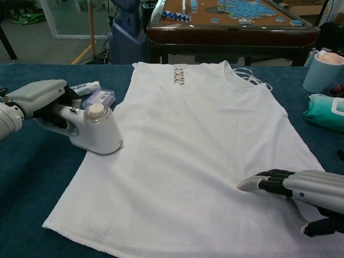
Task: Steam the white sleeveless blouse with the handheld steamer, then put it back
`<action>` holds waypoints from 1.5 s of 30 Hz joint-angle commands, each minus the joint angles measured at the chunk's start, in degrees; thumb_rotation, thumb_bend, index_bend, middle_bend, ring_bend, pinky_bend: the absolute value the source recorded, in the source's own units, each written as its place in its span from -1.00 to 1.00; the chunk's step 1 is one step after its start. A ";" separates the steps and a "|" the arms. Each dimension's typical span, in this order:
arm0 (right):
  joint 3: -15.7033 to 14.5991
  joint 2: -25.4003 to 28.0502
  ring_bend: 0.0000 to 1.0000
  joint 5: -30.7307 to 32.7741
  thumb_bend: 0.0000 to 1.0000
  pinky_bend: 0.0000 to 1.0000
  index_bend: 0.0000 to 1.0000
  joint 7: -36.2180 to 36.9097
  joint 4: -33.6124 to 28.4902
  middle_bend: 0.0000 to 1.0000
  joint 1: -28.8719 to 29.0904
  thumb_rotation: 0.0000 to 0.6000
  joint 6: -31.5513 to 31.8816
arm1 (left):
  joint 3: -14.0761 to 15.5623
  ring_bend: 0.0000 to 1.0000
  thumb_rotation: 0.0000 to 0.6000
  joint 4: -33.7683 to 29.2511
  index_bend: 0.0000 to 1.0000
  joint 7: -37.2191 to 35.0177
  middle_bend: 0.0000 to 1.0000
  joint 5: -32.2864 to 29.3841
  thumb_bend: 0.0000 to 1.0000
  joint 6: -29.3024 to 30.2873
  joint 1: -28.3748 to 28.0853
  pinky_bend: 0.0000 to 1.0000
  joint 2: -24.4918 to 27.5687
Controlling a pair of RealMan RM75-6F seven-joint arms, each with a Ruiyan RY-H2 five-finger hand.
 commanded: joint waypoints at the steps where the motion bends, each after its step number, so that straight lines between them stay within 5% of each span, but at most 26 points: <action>1: -0.05 -0.07 -1.00 0.01 0.95 -0.97 -1.00 -0.04 0.01 -0.83 0.07 1.00 0.00 | -0.45 0.35 1.00 -2.50 0.73 -0.75 0.55 -0.32 -0.49 0.83 0.92 0.18 1.78; 10: -0.26 -0.12 -1.00 0.11 0.95 -0.97 -1.00 0.12 0.09 -0.83 0.19 1.00 0.37 | -1.99 0.34 1.00 -17.17 0.72 2.29 0.54 -1.18 -0.49 1.50 1.18 0.18 6.83; 20: -0.64 0.21 -1.00 0.36 0.95 -0.97 -1.00 0.53 0.40 -0.83 -0.07 1.00 0.96 | 0.56 0.33 1.00 -25.38 0.71 8.21 0.53 -1.68 -0.49 -1.16 0.09 0.18 5.63; 45: -0.88 -0.10 -1.00 0.67 0.95 -0.97 -1.00 0.07 0.42 -0.83 -0.01 1.00 0.90 | 4.62 0.32 1.00 -17.63 0.70 6.51 0.53 1.61 -0.49 0.31 2.91 0.17 5.66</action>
